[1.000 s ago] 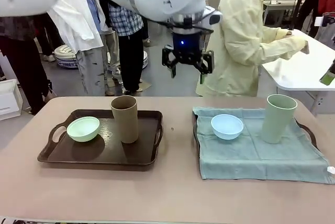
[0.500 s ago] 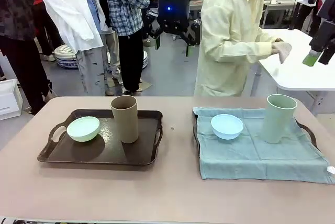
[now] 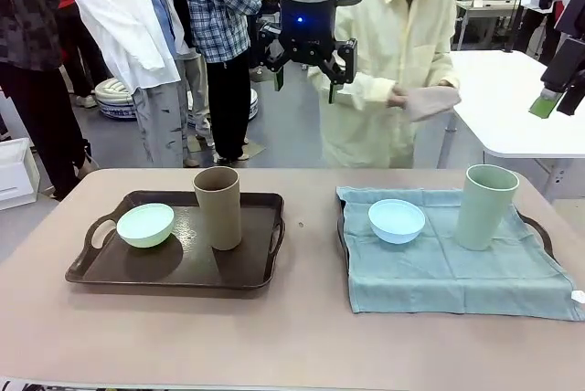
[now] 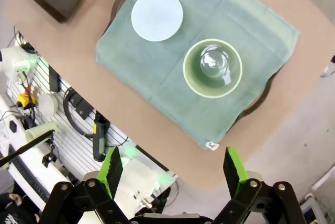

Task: Set up a tray with a mat and arrange the tableware.
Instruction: Place the Picnic Bowl and Reusable plastic cup back onto the Handle tray in front of the human's position, then pick up the Picnic Bowl and Reusable plastic cup from the Handle tray in front of the human's position and hold them in the air.

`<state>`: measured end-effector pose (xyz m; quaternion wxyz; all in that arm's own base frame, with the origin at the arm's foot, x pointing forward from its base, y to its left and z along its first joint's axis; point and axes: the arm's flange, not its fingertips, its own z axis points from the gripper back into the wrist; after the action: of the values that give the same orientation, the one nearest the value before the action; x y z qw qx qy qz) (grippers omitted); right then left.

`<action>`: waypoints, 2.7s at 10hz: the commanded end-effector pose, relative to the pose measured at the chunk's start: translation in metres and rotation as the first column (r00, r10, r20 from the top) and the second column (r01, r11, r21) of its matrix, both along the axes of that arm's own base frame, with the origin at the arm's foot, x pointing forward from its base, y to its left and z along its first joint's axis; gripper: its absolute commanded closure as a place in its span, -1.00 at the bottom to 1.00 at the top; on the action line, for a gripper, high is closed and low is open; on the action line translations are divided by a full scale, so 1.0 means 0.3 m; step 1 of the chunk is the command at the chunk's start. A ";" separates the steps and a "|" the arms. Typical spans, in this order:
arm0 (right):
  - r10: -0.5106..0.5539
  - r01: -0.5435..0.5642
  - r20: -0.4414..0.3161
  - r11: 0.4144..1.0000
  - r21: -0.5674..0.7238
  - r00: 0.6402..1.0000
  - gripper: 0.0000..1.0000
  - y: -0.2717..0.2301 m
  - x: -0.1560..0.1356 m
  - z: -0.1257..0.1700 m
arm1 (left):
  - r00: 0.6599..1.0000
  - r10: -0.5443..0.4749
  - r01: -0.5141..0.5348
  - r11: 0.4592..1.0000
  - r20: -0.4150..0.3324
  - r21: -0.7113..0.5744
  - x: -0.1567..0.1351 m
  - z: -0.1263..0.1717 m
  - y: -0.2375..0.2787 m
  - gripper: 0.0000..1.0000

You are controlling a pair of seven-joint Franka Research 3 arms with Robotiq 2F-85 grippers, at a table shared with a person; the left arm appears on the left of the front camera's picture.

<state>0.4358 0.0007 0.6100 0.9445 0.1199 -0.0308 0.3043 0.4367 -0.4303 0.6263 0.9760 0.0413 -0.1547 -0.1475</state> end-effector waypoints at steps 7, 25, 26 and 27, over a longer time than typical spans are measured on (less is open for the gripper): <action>0.021 -0.021 -0.005 1.000 -0.003 1.000 -1.00 -0.003 0.001 -0.007 | 1.000 -0.012 0.012 1.000 0.003 0.007 0.000 0.003 0.017 -1.00; -0.298 0.368 -0.260 0.885 0.286 0.919 -1.00 -0.439 -0.149 -0.127 | 0.949 0.151 -0.281 0.808 -0.278 -0.518 -0.140 -0.123 1.194 -1.00; -0.234 0.341 -0.286 0.842 0.419 0.929 -1.00 -0.506 -0.157 -0.133 | 0.953 0.165 -0.286 0.762 -0.254 -0.580 -0.172 -0.128 1.268 -1.00; -0.186 0.321 -0.295 0.788 0.526 0.937 -1.00 -0.559 -0.159 -0.139 | 0.958 0.171 -0.280 0.716 -0.228 -0.640 -0.195 -0.134 1.339 -1.00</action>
<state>0.3764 -0.1553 0.5671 0.9253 0.3586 -0.0362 0.1182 0.3884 -0.0330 0.5967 0.9586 -0.2689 -0.0840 0.0415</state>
